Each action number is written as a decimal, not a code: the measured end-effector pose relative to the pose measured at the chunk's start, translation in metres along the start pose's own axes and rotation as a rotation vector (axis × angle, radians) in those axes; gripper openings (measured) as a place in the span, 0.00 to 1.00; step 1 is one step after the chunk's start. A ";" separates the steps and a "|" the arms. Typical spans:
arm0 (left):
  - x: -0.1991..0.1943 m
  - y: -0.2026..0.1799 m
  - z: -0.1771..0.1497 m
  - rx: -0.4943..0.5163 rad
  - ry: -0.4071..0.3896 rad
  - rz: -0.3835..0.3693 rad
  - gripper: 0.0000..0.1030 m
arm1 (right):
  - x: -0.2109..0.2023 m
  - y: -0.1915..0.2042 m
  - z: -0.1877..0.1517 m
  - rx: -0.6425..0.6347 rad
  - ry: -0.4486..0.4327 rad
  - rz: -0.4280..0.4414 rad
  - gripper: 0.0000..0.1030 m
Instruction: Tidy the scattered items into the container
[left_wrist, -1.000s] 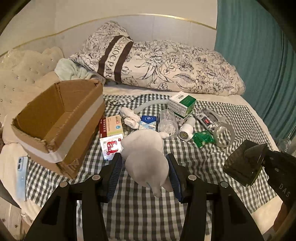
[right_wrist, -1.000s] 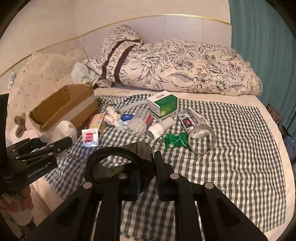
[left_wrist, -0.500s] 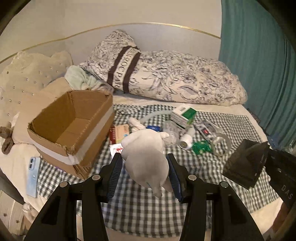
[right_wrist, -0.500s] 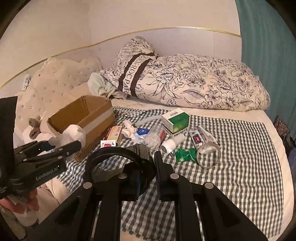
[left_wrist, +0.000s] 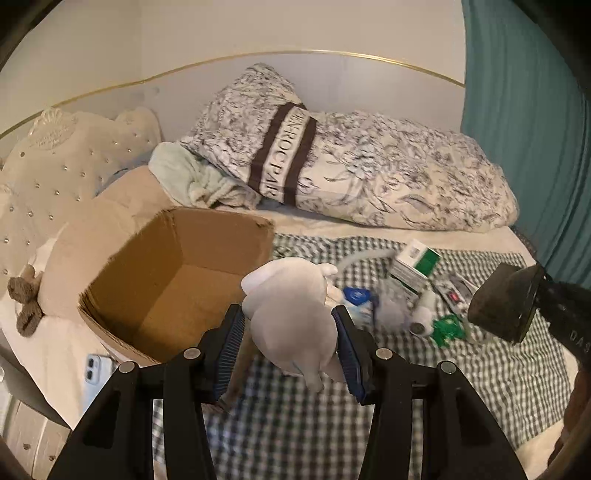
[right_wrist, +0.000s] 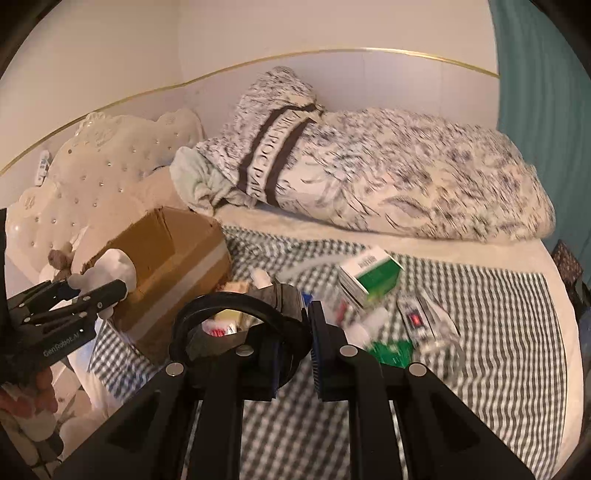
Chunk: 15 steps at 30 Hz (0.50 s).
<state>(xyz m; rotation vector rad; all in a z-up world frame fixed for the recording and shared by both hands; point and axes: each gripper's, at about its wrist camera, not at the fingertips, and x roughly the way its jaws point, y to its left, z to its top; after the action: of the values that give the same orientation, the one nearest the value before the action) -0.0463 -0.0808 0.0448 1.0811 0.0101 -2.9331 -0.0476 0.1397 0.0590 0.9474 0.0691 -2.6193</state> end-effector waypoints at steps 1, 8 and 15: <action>0.003 0.006 0.002 -0.007 -0.002 0.004 0.49 | 0.004 0.006 0.005 -0.008 -0.001 0.007 0.13; 0.023 0.048 0.017 -0.040 0.010 0.026 0.47 | 0.030 0.046 0.029 -0.042 0.001 0.081 0.13; 0.033 0.070 0.023 -0.047 0.002 0.035 0.45 | 0.056 0.072 0.039 -0.059 0.010 0.111 0.13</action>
<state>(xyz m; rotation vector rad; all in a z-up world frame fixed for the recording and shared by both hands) -0.0847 -0.1511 0.0409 1.0670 0.0599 -2.8857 -0.0867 0.0487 0.0598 0.9177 0.0926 -2.4973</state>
